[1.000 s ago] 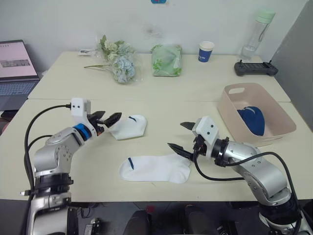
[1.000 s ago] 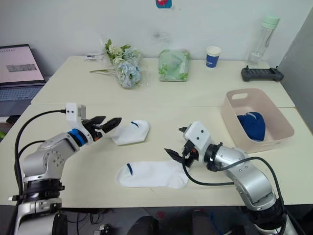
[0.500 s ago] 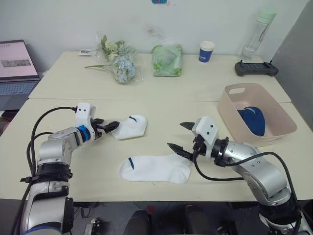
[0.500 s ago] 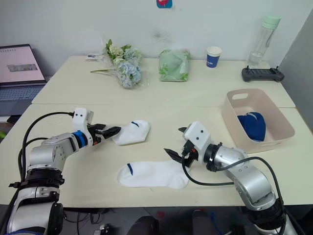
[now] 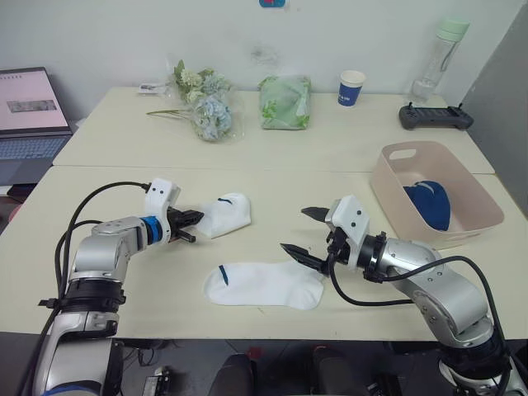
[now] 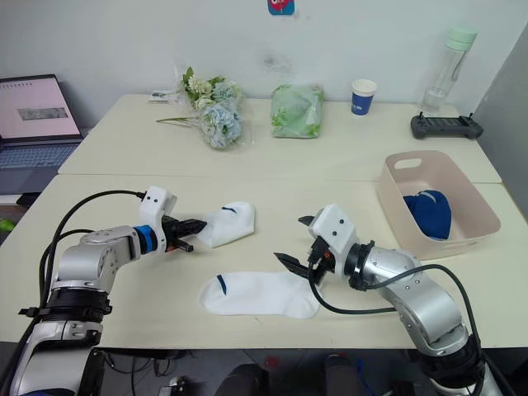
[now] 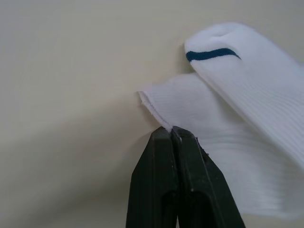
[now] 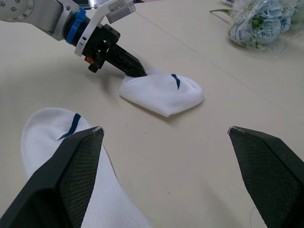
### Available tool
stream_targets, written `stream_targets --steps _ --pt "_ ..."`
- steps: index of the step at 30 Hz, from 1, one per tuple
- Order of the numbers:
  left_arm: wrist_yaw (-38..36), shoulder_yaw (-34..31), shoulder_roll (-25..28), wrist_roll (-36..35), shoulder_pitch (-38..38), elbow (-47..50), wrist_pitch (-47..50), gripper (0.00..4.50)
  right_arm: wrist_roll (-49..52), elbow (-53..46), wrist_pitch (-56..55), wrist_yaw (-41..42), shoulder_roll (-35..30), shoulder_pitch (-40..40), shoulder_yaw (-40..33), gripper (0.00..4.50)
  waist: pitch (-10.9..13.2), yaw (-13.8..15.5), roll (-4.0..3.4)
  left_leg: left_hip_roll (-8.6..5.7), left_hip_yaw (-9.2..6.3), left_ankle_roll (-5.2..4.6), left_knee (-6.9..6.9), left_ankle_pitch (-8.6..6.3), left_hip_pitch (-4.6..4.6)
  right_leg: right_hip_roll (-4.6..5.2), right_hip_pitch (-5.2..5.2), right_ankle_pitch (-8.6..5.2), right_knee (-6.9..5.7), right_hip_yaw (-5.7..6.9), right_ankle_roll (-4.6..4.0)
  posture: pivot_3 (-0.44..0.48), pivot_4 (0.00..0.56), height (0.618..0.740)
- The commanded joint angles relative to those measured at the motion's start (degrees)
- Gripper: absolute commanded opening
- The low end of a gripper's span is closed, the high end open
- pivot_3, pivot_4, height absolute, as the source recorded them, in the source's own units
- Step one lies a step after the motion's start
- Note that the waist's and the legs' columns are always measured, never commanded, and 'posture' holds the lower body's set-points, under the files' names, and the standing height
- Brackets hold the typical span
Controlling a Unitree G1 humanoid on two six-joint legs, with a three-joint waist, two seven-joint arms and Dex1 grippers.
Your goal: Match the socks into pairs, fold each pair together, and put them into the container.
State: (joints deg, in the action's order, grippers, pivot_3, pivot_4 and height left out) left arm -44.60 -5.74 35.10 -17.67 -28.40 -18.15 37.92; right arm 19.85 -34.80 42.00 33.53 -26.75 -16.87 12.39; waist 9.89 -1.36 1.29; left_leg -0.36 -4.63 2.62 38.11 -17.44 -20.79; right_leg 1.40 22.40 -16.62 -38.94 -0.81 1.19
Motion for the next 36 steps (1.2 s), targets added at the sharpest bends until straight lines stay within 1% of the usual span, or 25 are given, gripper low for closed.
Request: stream_targets --steps 1,2,5,8,10,17,20,23,27,29,31,33,36 --pt "-0.35 -3.08 -1.60 -3.44 0.91 2.16 0.12 0.02 0.90 -2.73 -0.32 -0.31 0.18 -0.55 -0.78 4.50 0.00 0.00 0.00 0.00 0.00 0.00 0.00 0.00 0.00 0.00 0.00 0.00 0.00 -0.01 0.00 0.000 0.150 0.740" --pt "-0.39 -4.43 -1.74 -4.16 0.97 2.39 -0.66 0.02 0.83 -2.71 -0.35 -0.35 0.26 -0.56 -0.67 4.50 0.01 0.00 0.01 0.01 0.00 0.00 0.00 0.00 0.00 0.00 0.01 0.00 0.00 -0.01 0.00 0.000 0.150 0.740" --pt "0.54 -9.25 -2.06 -8.21 0.22 3.58 1.14 0.02 0.69 -2.63 -0.45 -0.36 0.39 -0.60 -0.49 4.50 0.04 -0.16 0.07 0.05 -0.02 0.00 0.00 0.00 -0.03 -0.01 0.06 0.00 -0.02 0.02 0.00 0.000 0.150 0.740" --pt "2.22 -13.36 -1.39 -11.94 -1.16 5.31 4.34 0.02 0.60 -2.48 -0.61 -0.33 0.44 -0.60 -0.42 4.50 0.05 -0.21 0.08 0.07 -0.02 0.00 -0.01 0.00 -0.04 -0.02 0.09 0.00 -0.02 0.02 0.00 0.000 0.150 0.740" --pt "3.37 -15.26 -0.57 -13.08 -1.92 5.83 5.53 0.02 0.60 -2.41 -0.68 -0.25 0.44 -0.59 -0.41 4.50 0.05 -0.23 0.09 0.06 -0.02 0.00 -0.01 0.00 -0.04 -0.02 0.10 0.00 -0.03 0.01 0.00 0.000 0.150 0.740" --pt "5.58 -18.11 1.96 -15.61 -3.73 8.50 7.73 0.02 0.64 -1.74 -1.15 0.28 0.52 -0.84 -0.22 4.50 0.05 -0.26 0.09 0.06 -0.01 0.01 -0.01 0.01 -0.04 -0.02 0.10 0.00 -0.02 -0.01 0.00 0.000 0.150 0.740" --pt "5.94 -18.01 1.96 -16.17 -4.42 9.11 8.20 0.02 0.56 -1.35 -1.41 0.47 0.72 -1.15 -0.03 4.50 0.05 -0.26 0.09 0.05 -0.01 0.02 -0.01 0.01 -0.04 -0.02 0.10 0.00 -0.02 0.00 0.00 0.000 0.150 0.740" --pt "5.38 -16.44 2.86 -15.18 -5.76 9.59 6.60 0.02 0.47 -1.31 -1.47 0.53 0.73 -1.18 -0.10 4.50 0.06 -0.26 0.09 0.05 -0.01 0.02 -0.01 0.01 -0.04 -0.02 0.10 0.00 -0.02 -0.01 0.00 0.000 0.150 0.740" --pt "4.42 -16.39 5.73 -14.24 -9.36 6.05 5.30 0.02 0.50 -1.48 -1.37 0.54 0.67 -1.07 -0.22 4.50 0.09 -0.26 0.15 0.06 -0.02 0.03 -0.02 0.01 -0.06 -0.03 0.14 0.00 -0.02 0.01 0.00 0.000 0.150 0.740" --pt "-0.38 -14.18 10.14 -14.50 -7.96 6.56 8.22 0.02 0.56 -1.56 -1.39 0.68 0.56 -0.95 -0.25 4.50 0.09 -0.54 0.15 0.06 0.00 0.03 -0.02 0.01 -0.06 -0.04 0.16 0.00 -0.03 -0.02 0.00 0.000 0.150 0.740" --pt "-5.65 -10.75 15.16 -13.20 -4.28 7.60 8.72 0.02 0.53 -1.49 -1.48 0.73 0.54 -0.97 -0.23 4.50 0.09 -1.02 0.13 0.03 0.10 0.03 -0.11 0.01 -0.04 -0.06 0.25 0.00 -0.03 -0.09 0.00 0.000 0.150 0.740" --pt "-7.81 -7.56 18.89 -9.30 -1.10 6.26 5.01 0.02 0.53 -1.29 -1.64 0.81 0.64 -1.10 -0.10 4.50 0.12 -1.09 0.08 0.04 0.16 0.05 -0.16 0.02 -0.03 -0.07 0.30 0.00 -0.02 -0.14 0.00 0.000 0.150 0.740" --pt "-7.72 -6.70 22.01 -4.90 -1.27 1.93 -0.95 0.02 0.47 -0.76 -2.09 1.22 0.77 -1.38 0.23 4.50 0.16 -0.69 0.13 0.08 0.09 0.00 -0.16 0.00 -0.09 -0.07 0.35 0.00 -0.04 -0.12 -0.01 0.000 0.150 0.740"
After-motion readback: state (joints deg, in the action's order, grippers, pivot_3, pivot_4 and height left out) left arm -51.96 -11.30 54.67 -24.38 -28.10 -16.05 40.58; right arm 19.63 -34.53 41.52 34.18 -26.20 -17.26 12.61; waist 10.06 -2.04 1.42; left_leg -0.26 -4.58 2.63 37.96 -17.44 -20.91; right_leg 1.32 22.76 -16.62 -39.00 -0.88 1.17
